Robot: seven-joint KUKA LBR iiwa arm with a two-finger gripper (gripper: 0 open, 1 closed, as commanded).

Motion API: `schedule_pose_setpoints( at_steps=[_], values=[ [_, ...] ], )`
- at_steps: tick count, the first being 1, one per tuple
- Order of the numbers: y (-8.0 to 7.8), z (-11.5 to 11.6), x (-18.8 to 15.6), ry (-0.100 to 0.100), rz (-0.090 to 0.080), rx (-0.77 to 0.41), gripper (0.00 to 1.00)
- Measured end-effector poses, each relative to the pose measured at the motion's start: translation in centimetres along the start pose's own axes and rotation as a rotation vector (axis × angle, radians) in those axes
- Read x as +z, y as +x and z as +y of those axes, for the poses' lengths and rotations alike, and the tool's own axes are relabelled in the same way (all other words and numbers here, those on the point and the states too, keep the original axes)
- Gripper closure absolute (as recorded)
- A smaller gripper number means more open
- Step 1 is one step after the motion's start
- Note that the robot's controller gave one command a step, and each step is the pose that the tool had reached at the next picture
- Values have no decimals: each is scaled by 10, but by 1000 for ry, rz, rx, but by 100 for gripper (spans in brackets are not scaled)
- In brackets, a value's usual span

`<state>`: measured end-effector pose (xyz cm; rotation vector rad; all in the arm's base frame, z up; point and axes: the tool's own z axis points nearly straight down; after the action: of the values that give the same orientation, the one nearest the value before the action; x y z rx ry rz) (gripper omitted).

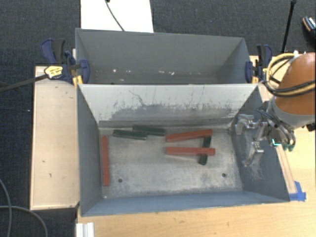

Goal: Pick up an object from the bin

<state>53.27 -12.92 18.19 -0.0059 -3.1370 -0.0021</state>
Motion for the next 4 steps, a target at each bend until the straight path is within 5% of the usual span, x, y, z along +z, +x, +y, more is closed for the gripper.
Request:
schedule_pose_setpoints(
  at_steps=[1, 2, 3, 4],
  values=[
    [-5, 52, 104, -2, 0, 147, 0],
    [-25, 114, 112, -3, -9, 295, 0],
    [-25, 111, 111, 0, -9, 292, 100],
    [-27, 104, -30, -1, -16, 346, 100]
  ],
)
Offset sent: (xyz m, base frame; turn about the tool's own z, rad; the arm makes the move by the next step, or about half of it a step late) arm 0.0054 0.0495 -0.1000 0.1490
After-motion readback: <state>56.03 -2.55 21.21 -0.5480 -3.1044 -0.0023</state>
